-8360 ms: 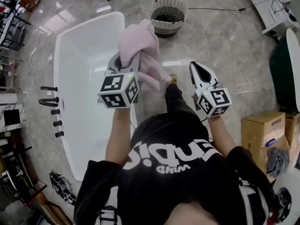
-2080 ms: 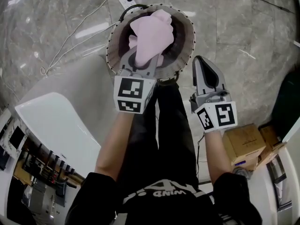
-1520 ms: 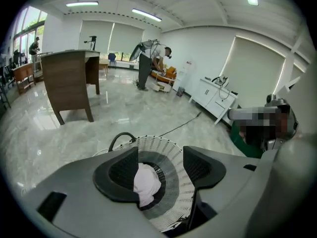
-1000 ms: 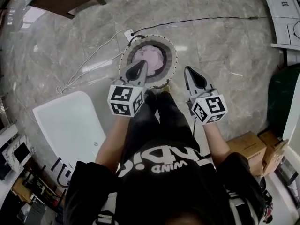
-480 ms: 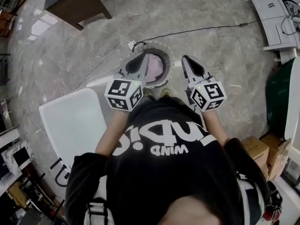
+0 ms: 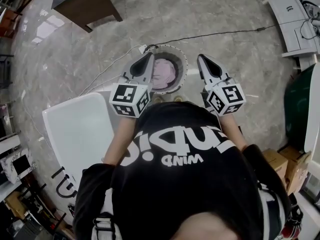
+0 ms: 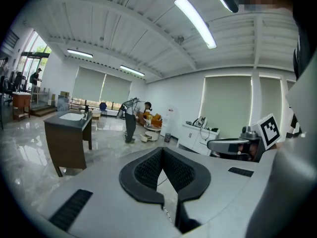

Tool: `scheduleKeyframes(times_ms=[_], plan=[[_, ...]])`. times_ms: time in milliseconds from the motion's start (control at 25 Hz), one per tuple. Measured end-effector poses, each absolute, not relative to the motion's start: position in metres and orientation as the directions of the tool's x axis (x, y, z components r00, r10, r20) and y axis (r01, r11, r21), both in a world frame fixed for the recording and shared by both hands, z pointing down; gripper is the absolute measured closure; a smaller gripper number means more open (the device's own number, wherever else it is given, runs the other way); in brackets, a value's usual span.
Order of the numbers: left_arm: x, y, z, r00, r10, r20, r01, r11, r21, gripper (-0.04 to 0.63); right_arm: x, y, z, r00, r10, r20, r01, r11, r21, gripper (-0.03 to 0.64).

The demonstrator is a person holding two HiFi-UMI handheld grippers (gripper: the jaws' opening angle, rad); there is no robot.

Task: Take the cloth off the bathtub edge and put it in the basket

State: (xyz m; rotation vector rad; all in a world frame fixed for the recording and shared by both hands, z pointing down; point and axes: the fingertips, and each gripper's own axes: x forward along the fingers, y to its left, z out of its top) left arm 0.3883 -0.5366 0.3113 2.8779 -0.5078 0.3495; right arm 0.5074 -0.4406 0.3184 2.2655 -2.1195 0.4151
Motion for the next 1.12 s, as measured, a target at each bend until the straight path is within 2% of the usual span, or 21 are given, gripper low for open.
scheduleKeyframes(times_ms=[1120], plan=[[0.3840,-0.5335,0.3180,0.902,-0.313,0.297,-0.371,-0.914,0.165,0.580,0.5040,-0.4431,0.3173,0.047,-0.981,0.189,-0.981,-0.081,-0.179,0.603]])
